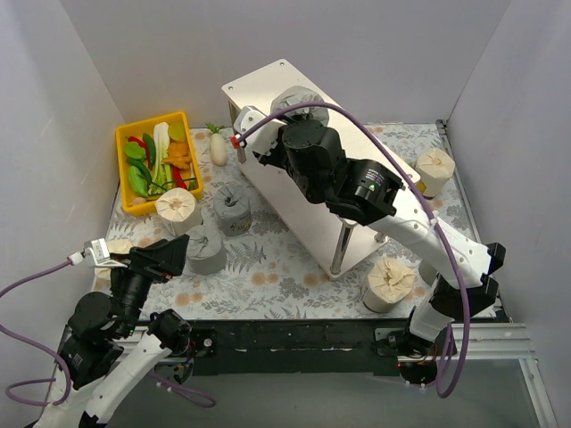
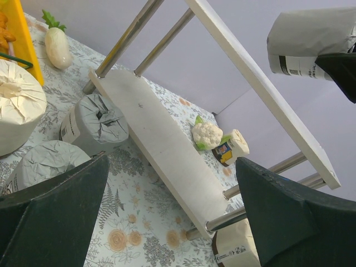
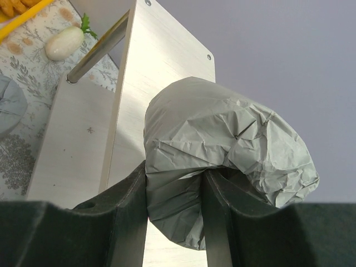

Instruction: Place and organize the paper towels onto the shelf

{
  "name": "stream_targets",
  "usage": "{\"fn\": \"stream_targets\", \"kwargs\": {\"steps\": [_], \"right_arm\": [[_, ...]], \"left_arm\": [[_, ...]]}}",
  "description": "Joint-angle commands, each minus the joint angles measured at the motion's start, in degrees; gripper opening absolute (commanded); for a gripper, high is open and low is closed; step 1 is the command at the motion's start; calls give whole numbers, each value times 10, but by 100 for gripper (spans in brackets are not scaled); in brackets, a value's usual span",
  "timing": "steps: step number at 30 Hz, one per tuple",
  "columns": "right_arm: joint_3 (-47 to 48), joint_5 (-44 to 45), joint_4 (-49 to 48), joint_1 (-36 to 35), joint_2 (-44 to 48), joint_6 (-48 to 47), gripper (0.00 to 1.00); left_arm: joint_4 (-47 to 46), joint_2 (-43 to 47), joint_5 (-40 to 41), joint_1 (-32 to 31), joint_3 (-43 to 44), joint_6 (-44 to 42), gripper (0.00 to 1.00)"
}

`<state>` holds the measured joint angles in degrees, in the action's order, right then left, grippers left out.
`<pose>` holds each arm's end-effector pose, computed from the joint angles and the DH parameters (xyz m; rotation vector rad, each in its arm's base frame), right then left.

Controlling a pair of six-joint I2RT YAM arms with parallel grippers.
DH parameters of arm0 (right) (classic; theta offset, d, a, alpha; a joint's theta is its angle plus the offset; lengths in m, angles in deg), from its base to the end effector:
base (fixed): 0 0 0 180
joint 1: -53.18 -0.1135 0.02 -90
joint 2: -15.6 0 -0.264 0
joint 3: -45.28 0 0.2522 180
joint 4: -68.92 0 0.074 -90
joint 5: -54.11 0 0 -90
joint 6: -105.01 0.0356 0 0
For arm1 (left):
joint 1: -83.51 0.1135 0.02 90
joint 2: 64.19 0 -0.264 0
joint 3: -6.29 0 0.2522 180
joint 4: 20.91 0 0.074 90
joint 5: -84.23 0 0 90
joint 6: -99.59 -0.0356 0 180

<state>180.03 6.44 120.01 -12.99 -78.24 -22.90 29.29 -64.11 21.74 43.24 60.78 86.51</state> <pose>0.1541 0.2895 0.5243 -0.9584 1.4157 -0.2786 0.0163 0.0077 0.3267 -0.8988 1.3774 -1.2620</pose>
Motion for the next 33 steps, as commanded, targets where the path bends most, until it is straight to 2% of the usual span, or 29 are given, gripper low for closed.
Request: {"fn": "stream_targets", "kwargs": {"steps": [1, 12, 33], "right_arm": [[8, -2, -43, 13, -3, -18, 36], [0, -9, -62, 34, -16, -31, 41], [6, -34, -138, 47, -20, -73, 63]], "left_arm": [[5, 20, 4, -2, -3, -3, 98], [6, 32, 10, -2, -4, -2, 98], [11, 45, 16, -2, -4, 3, 98]]}}
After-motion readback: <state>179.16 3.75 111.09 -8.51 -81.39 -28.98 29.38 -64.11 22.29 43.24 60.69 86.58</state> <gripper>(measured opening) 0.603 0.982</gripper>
